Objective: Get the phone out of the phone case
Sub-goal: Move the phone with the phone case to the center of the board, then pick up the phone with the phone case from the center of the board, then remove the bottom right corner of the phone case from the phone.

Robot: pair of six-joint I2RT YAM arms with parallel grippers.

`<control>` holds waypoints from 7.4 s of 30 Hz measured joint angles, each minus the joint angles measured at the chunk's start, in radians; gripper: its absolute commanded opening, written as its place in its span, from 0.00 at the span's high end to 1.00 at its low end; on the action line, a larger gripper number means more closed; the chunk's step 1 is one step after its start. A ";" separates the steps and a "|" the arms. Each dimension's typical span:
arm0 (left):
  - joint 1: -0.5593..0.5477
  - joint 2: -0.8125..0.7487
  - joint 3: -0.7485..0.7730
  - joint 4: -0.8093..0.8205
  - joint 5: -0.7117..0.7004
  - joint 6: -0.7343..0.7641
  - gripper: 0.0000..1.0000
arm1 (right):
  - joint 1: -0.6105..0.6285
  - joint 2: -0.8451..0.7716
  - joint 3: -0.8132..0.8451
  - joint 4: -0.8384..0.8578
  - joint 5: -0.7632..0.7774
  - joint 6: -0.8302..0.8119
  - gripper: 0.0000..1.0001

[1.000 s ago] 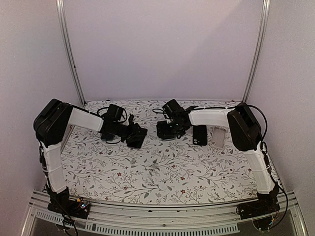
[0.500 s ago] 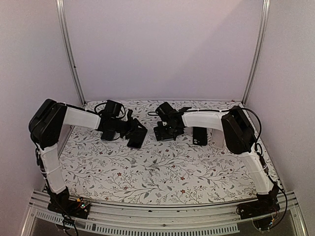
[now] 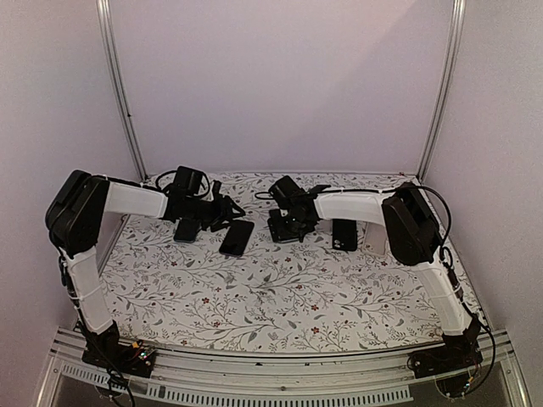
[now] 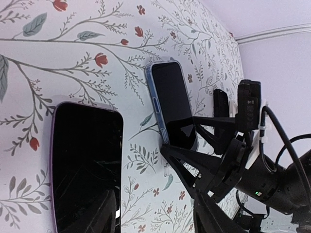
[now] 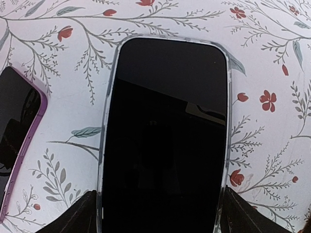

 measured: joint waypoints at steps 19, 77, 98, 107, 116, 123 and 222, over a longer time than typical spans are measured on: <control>-0.024 0.094 0.066 0.081 0.082 -0.144 0.45 | -0.014 -0.145 -0.248 0.147 -0.101 0.006 0.47; -0.137 0.214 0.187 0.213 0.109 -0.251 1.00 | -0.095 -0.522 -0.726 0.601 -0.595 0.081 0.01; 0.003 -0.024 -0.154 0.606 0.317 -0.406 1.00 | -0.101 -0.647 -0.927 0.941 -0.856 0.306 0.05; 0.038 -0.039 -0.225 0.785 0.389 -0.527 1.00 | -0.101 -0.648 -1.015 1.118 -0.921 0.436 0.10; 0.041 -0.039 -0.225 0.877 0.415 -0.588 1.00 | -0.100 -0.630 -1.019 1.287 -0.975 0.533 0.22; 0.042 -0.039 -0.227 0.909 0.420 -0.611 1.00 | -0.091 -0.583 -1.019 1.362 -0.994 0.587 0.33; 0.000 -0.085 -0.226 1.315 0.335 -1.099 1.00 | -0.034 -0.559 -0.759 1.465 -1.133 0.546 0.58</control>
